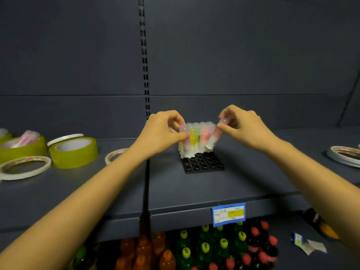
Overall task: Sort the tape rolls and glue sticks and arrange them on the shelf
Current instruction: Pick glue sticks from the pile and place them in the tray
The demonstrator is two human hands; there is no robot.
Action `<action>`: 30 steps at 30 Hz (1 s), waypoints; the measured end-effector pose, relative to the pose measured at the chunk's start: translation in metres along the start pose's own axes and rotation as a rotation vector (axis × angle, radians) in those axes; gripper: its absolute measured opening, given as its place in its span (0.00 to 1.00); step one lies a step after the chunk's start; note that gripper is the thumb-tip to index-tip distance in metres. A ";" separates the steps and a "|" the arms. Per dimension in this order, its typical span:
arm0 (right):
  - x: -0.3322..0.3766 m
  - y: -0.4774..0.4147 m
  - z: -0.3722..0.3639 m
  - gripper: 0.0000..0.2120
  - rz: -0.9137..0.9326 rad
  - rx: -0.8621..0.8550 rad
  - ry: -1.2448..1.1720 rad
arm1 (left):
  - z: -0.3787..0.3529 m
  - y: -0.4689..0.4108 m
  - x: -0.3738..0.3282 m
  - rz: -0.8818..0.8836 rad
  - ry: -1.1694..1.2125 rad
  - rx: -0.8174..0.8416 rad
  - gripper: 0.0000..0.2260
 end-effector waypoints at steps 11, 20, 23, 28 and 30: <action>-0.024 -0.014 -0.023 0.10 0.103 0.035 -0.121 | -0.046 -0.012 -0.003 0.045 -0.064 -0.116 0.09; -0.028 -0.023 -0.036 0.13 0.164 0.062 -0.097 | -0.064 -0.027 -0.005 -0.074 -0.541 -0.066 0.11; -0.028 -0.024 -0.039 0.13 0.181 0.061 -0.098 | -0.069 -0.029 -0.007 -0.158 -0.730 -0.058 0.14; -0.025 -0.027 -0.044 0.11 0.209 0.046 -0.113 | -0.079 -0.030 -0.004 -0.226 -0.855 -0.004 0.16; -0.022 -0.030 -0.043 0.09 0.227 0.011 -0.071 | -0.079 -0.030 -0.003 -0.224 -0.837 -0.003 0.16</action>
Point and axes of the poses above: each hand's wrist, its own y-axis away from the middle knuckle, its own z-axis out of the back of the hand, x = y × z, the point moved 6 cm from there along -y, towards the middle knuckle, and after that the axes turned 3 degrees about -z, right-handed, at the moved point
